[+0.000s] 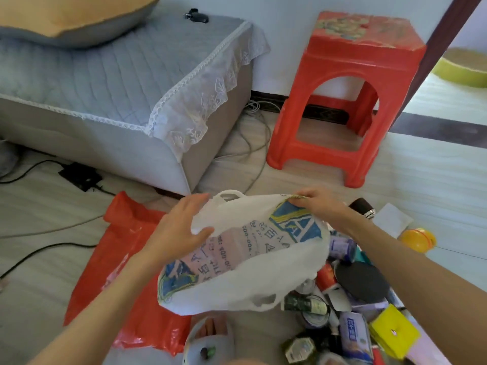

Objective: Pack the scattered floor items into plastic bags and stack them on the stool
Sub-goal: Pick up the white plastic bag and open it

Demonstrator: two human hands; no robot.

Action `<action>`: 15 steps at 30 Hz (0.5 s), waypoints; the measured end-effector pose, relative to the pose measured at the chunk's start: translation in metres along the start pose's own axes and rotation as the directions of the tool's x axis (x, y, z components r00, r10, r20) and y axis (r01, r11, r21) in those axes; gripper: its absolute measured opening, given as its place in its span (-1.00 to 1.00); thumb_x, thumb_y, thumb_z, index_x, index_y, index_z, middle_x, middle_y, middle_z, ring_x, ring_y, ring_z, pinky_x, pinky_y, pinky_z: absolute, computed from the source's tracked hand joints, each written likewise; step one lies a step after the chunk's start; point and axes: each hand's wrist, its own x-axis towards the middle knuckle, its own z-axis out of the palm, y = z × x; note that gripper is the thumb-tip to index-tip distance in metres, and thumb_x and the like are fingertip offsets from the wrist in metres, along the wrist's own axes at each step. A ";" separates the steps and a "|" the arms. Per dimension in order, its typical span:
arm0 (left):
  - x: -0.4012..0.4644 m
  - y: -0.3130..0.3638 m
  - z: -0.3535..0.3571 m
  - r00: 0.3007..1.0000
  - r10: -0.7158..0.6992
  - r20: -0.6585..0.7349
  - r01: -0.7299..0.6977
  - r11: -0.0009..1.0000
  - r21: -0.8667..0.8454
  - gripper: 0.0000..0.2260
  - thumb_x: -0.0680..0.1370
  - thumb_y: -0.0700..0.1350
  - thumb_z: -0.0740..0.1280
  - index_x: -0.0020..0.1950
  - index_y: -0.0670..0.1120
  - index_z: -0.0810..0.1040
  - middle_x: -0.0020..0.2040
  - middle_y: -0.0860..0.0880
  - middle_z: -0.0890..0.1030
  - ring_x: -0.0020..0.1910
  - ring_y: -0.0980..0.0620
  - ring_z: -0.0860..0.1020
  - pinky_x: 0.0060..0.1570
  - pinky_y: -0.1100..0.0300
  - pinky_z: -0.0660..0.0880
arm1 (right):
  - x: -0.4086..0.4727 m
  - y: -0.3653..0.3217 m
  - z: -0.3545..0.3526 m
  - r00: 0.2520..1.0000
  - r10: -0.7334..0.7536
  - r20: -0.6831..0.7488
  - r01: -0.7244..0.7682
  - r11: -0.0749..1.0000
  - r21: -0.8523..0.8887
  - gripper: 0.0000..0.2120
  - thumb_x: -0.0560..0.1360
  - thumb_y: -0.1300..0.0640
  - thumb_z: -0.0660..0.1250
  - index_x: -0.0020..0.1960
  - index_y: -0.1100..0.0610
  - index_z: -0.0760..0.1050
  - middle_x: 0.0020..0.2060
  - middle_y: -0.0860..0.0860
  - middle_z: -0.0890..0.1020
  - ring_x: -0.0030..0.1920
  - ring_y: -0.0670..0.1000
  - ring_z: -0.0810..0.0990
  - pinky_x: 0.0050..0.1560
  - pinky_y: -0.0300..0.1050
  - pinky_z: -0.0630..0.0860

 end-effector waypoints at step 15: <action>0.077 -0.042 0.058 0.890 -0.258 -0.377 0.285 0.959 0.015 -0.87 0.48 -0.19 0.28 -0.02 -0.13 0.57 -0.06 -0.23 0.62 -0.07 -0.29 0.54 -0.14 0.00 0.42 | 0.099 0.014 0.059 0.994 -0.106 0.007 0.102 0.937 -0.333 -0.54 0.40 0.03 0.43 0.25 0.09 0.44 0.01 -0.04 0.51 0.00 -0.05 0.48 0.08 -0.10 0.42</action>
